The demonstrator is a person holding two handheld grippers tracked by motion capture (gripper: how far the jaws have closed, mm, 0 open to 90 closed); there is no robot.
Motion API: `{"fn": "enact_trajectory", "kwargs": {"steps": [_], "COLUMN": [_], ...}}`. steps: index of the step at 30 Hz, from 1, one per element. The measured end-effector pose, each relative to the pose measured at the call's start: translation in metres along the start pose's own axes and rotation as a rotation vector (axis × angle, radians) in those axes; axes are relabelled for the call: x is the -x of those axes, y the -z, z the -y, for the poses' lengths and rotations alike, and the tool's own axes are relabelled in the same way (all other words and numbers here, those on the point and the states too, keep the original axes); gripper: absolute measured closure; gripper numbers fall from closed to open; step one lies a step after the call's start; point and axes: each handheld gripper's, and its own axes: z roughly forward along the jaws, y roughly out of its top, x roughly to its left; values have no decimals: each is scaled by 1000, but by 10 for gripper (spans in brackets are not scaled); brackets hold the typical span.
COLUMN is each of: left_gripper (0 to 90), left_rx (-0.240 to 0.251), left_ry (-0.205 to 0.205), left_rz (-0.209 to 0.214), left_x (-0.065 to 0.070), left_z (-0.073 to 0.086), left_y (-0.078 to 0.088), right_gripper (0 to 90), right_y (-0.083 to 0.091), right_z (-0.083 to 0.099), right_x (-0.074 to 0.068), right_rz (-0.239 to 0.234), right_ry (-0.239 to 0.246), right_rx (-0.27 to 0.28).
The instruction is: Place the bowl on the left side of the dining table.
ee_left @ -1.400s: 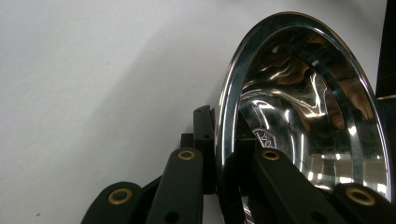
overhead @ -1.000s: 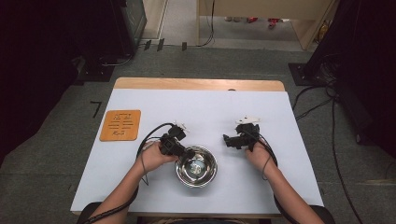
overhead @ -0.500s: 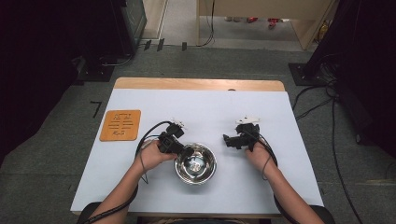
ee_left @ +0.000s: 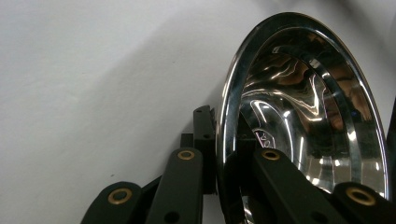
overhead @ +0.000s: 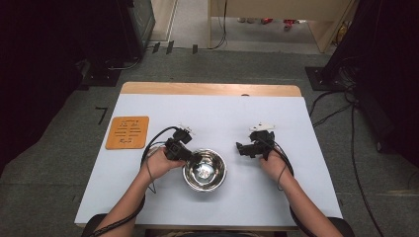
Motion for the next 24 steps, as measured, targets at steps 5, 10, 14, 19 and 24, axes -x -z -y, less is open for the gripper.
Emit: {"fn": "enact_trajectory", "kwargs": {"steps": [5,10,14,19,24], "left_gripper": [865,865,865,865,865], "left_rx": [7,14,28,46,51], "left_ry": [27,54,76,99,113], "left_rz": [-11,-24,-31,-33,-44], "left_x": [-5,-10,-14,-17,-23], "left_z": [1,1,1,2,3], "left_y": [4,7,12,17,21], "right_gripper": [43,43,44,45,44], "right_y": [0,0,1,1,0], "right_z": [0,0,0,0,0], "right_x": [0,0,-1,-1,-1], "right_rz": [1,2,8,7,3], "right_ry": [1,1,9,7,2], "right_rx": [0,1,4,4,3]}}
